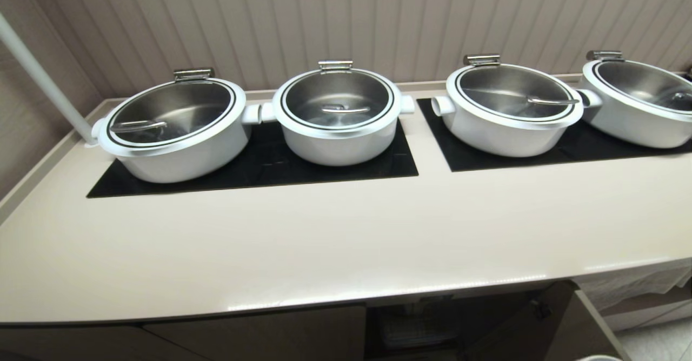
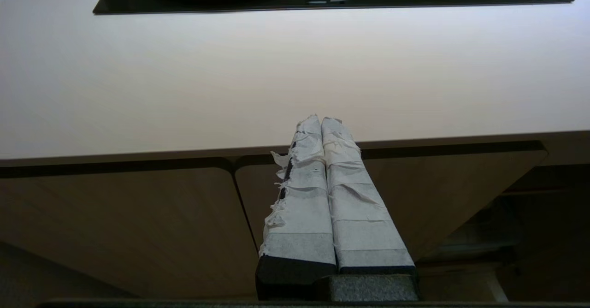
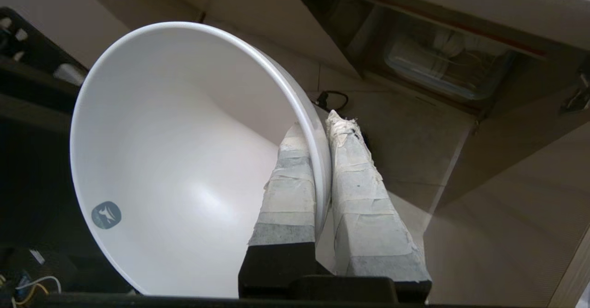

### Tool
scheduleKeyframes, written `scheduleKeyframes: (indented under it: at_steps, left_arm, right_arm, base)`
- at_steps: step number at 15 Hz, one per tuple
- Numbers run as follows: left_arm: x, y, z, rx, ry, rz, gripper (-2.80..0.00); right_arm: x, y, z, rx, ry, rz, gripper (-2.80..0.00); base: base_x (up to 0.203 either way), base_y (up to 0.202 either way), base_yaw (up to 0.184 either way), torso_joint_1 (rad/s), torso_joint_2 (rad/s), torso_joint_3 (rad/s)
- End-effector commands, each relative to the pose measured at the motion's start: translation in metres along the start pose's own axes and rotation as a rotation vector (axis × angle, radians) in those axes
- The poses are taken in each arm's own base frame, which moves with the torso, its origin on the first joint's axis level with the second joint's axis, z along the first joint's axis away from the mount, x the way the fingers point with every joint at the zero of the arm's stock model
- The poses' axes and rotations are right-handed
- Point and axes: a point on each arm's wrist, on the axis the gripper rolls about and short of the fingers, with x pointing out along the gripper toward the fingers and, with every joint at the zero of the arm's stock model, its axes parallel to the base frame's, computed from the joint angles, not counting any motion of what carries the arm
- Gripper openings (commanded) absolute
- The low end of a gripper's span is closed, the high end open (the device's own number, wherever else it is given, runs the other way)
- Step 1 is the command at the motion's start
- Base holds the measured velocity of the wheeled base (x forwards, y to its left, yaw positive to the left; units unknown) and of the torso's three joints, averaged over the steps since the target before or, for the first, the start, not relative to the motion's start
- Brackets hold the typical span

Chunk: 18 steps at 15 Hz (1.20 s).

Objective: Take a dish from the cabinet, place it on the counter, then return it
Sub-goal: Place it on the table

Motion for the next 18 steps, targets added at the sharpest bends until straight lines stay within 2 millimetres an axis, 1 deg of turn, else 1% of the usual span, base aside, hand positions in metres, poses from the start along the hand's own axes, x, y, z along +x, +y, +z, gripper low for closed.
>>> scheduleKeyframes:
  at_steps: [1,4,5,7,9,11,14,18]
  left_arm:
    - [0.000,0.000,0.000,-0.001,-0.001,-0.001,-2.80]
    - [0.000,0.000,0.000,-0.001,-0.001,0.001,-2.80]
    - [0.000,0.000,0.000,-0.001,-0.001,0.000,-2.80]
    - [0.000,0.000,0.000,-0.001,-0.002,0.000,-2.80]
    - [0.000,0.000,0.000,-0.001,-0.001,0.001,-2.80]
    - [0.000,0.000,0.000,-0.001,-0.001,-0.001,-2.80]
    - [0.000,0.000,0.000,-0.001,-0.001,0.001,-2.80]
    - [0.000,0.000,0.000,-0.001,-0.001,0.001,-2.80]
  right_arm:
    - [-0.001,0.000,0.006,-0.004,-0.024,0.009,-2.80]
    - [0.001,-0.003,0.009,0.011,-0.004,-0.024,-2.80]
    - [0.002,-0.006,0.013,0.020,0.005,-0.049,-2.80]
    - [0.004,-0.012,0.025,0.051,0.010,-0.085,-2.80]
    - [0.007,-0.020,0.045,0.092,0.003,-0.108,-2.80]
    - [0.011,-0.030,0.063,0.138,0.006,-0.167,-2.80]
    - [0.018,-0.040,0.079,0.198,0.014,-0.218,-2.80]
    - [0.037,-0.058,0.092,0.257,0.061,-0.217,-2.80]
  base:
    - [0.000,0.000,0.000,0.000,0.00,0.000]
    - [0.000,0.000,0.000,0.000,0.00,0.000]
    - [0.000,0.000,0.000,0.000,0.00,0.000]
    - [0.000,0.000,0.000,0.000,0.00,0.000]
    - [0.000,0.000,0.000,0.000,0.00,0.000]
    - [0.000,0.000,0.000,0.000,0.00,0.000]
    - [0.000,0.000,0.000,0.000,0.00,0.000]
    - [0.000,0.000,0.000,0.000,0.00,0.000]
